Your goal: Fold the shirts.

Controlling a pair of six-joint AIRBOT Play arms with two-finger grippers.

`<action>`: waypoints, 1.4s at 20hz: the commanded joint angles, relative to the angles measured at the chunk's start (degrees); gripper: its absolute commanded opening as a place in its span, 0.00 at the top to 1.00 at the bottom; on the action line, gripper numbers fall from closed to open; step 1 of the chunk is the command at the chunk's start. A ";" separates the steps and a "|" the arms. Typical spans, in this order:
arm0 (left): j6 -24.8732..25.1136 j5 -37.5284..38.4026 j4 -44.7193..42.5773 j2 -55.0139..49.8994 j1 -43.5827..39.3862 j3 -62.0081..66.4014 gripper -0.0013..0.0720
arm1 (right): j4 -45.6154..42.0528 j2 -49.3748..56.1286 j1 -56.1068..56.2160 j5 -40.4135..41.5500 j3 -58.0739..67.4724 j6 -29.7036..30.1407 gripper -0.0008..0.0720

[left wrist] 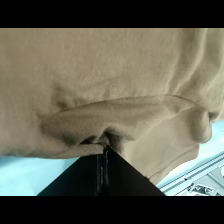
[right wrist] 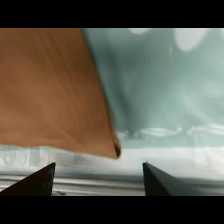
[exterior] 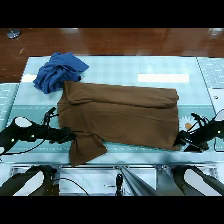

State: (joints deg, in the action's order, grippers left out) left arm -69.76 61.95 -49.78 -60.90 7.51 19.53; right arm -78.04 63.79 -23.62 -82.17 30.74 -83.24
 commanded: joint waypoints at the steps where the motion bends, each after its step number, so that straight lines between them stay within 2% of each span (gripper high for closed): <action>1: 0.11 -0.04 1.49 -0.04 -0.02 0.00 0.93 | 4.96 2.91 1.92 5.68 -0.15 -0.13 0.13; 5: 0.59 -0.11 2.32 -0.04 -0.02 0.00 0.93 | 11.13 3.54 1.92 10.12 -0.15 1.51 0.15; 6: 0.59 -0.09 2.32 -0.04 -0.02 0.00 0.93 | 11.13 3.54 1.92 10.03 -0.15 1.75 0.25; 7: 0.59 0.02 2.32 -0.02 -0.02 0.07 0.93 | 11.52 3.54 1.92 9.11 -0.09 3.02 0.65; 8: 0.90 0.68 2.27 -0.02 -0.02 0.50 0.92 | 12.02 3.54 1.92 7.87 0.13 4.57 0.94; 13: 2.62 7.54 2.29 -0.02 2.47 11.76 0.92 | 11.61 3.54 1.88 3.21 8.98 5.18 0.95; 17: 1.31 7.67 2.27 -1.11 4.33 24.57 0.92 | 12.02 3.56 1.90 2.78 19.12 4.42 0.95; 21: -0.17 6.97 4.02 -9.29 2.49 36.41 0.92 | 16.50 4.46 1.90 7.87 24.37 4.48 0.95; 24: -1.60 4.24 4.83 -17.11 1.33 44.41 0.93 | 22.29 10.25 1.92 11.34 28.33 5.66 0.95; 28: -3.52 4.50 4.81 -28.72 0.42 53.35 0.93 | 24.85 18.82 1.92 14.29 34.01 6.60 0.95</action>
State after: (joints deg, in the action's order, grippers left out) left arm -71.83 66.96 -45.36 -82.35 8.60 66.59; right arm -56.21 77.54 -21.69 -70.65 60.80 -77.47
